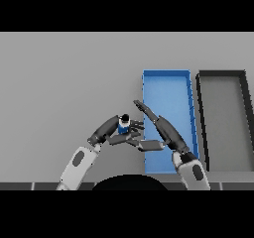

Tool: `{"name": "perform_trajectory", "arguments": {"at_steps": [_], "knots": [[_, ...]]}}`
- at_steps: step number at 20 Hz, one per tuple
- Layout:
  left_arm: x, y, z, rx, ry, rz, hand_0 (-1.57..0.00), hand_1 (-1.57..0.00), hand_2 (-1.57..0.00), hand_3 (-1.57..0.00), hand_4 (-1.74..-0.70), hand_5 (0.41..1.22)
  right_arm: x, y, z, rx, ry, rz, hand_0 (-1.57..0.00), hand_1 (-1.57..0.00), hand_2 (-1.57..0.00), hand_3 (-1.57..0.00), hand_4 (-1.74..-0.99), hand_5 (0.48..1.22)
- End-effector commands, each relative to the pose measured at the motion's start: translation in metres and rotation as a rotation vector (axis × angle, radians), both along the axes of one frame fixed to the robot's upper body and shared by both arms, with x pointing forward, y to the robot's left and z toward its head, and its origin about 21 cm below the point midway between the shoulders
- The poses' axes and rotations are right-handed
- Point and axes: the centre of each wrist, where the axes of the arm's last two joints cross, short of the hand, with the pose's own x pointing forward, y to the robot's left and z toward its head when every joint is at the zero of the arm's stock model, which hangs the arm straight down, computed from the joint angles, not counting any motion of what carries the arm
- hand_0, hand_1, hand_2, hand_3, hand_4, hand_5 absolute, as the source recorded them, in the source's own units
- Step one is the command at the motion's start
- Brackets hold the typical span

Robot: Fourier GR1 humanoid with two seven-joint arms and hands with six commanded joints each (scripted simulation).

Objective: Pick up the blue pipe and place it into the blue bin.

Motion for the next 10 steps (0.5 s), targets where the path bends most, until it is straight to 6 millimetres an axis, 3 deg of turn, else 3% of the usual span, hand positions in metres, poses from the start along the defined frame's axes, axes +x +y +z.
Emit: {"name": "perform_trajectory", "arguments": {"at_steps": [1, 10], "knots": [[0.001, 0.000, -0.001, 0.006, 0.002, -0.003, -1.57, -1.57, -1.57, -1.57, -1.47, 1.221, 0.002, 0.007, 0.008, 0.007, -0.010, 0.034, 0.00, 0.00, -0.04, 0.00, -1.294, 0.560], [0.008, 0.004, 0.001, 0.008, 0.023, -0.003, -1.57, -1.57, -1.57, -1.57, -1.47, 1.221, 0.032, 0.042, 0.045, -0.068, -0.085, 0.172, -0.02, -0.03, -0.08, 0.00, -1.186, 0.521]]}}
